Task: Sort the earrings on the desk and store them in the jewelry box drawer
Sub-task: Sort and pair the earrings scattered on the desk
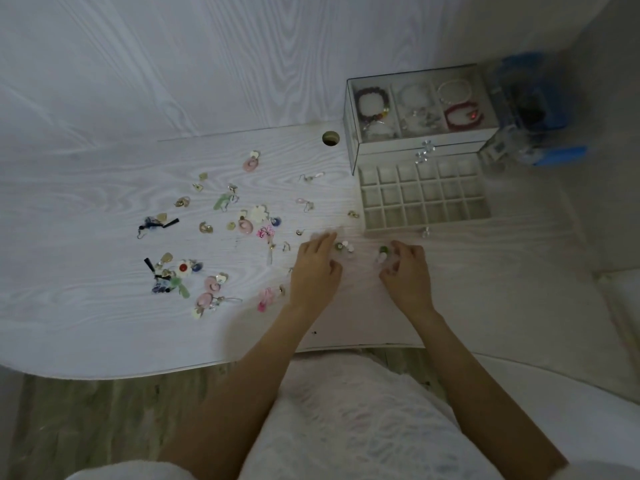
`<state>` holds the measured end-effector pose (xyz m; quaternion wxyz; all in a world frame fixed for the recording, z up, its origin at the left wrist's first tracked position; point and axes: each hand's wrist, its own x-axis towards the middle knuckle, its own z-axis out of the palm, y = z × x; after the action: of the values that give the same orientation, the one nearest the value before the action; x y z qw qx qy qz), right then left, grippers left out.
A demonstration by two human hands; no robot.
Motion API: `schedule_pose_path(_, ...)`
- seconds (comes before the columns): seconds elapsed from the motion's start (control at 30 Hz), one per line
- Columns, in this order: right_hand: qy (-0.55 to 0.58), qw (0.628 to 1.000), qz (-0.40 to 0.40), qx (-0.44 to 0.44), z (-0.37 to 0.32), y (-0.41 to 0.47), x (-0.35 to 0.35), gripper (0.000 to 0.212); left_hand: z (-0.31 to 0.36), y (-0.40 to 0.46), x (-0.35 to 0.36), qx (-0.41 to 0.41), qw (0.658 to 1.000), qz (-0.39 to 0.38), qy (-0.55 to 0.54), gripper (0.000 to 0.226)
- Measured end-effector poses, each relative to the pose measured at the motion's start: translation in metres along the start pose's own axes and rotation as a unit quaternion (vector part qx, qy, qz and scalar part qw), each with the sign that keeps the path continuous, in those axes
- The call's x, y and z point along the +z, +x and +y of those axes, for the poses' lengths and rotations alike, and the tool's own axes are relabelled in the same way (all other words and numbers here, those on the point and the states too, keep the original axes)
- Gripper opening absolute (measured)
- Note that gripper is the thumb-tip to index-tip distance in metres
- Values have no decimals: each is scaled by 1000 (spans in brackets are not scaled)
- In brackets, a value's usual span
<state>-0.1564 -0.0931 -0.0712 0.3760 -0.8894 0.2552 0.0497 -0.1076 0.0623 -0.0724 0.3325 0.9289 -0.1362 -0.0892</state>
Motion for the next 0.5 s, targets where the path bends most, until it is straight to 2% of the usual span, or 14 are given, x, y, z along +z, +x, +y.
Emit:
schedule_pose_path(0.13,-12,1000,-1,-7,-13,-2,14,51,5,2,7,-25,999,-39,-15,57)
schedule_pose_path(0.23,10,1000,-12,-23,-19,-1,21,53,13,8,11,-25,997,-67,-27,53)
schedule_pose_path(0.37,18,998,-27,-50,-20,-2,22,62,20,6,10,-25,993,-99,-56,61)
schedule_pose_path(0.43,-3,997,-32,-68,-19,-4,17,64,18,2,2,-28,992,-96,-71,61)
schedule_pose_path(0.5,-59,993,-30,-102,-21,-8,8,58,14,-3,-12,14,995,-90,-34,54)
